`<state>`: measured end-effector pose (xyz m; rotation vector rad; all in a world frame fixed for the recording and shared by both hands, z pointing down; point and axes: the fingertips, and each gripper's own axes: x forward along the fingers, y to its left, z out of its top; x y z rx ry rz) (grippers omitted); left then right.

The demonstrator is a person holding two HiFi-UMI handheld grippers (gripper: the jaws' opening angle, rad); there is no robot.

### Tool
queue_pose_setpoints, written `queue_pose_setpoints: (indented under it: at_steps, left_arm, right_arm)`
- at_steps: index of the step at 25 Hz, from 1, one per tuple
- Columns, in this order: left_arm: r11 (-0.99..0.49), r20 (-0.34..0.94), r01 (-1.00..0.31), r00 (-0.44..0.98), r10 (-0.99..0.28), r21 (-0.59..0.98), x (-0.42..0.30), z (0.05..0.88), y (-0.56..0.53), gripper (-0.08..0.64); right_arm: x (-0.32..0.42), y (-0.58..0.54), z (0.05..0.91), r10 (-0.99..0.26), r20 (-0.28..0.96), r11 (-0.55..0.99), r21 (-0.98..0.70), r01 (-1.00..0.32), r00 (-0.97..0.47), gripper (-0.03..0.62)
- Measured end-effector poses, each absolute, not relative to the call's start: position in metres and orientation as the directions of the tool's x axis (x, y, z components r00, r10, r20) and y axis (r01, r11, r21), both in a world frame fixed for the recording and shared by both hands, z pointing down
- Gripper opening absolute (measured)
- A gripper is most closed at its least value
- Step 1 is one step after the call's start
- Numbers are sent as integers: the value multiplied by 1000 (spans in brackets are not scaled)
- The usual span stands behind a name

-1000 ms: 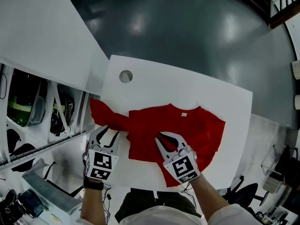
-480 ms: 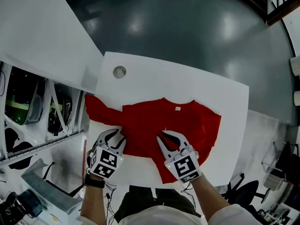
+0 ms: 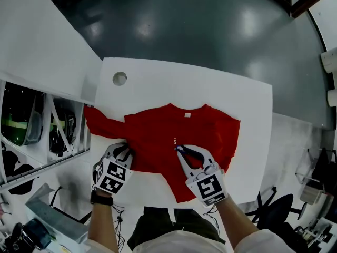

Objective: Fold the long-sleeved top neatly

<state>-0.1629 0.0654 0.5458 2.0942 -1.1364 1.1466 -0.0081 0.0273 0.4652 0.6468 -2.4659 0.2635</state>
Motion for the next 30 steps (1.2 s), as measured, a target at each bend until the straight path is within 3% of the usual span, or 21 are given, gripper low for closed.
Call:
queue_pose_setpoints:
  at_steps: [5,30]
  left_arm:
    - [-523,847,-852,273,-456,-7,-164,541,67,28]
    - [-386,809,-920,177,-560,-65,-153,485,212,26]
  right_arm:
    - [5,31,464,-409,567,853,-40,-520,-715,57]
    - [63,142,426,-454,539,857,47,-513,-710,58]
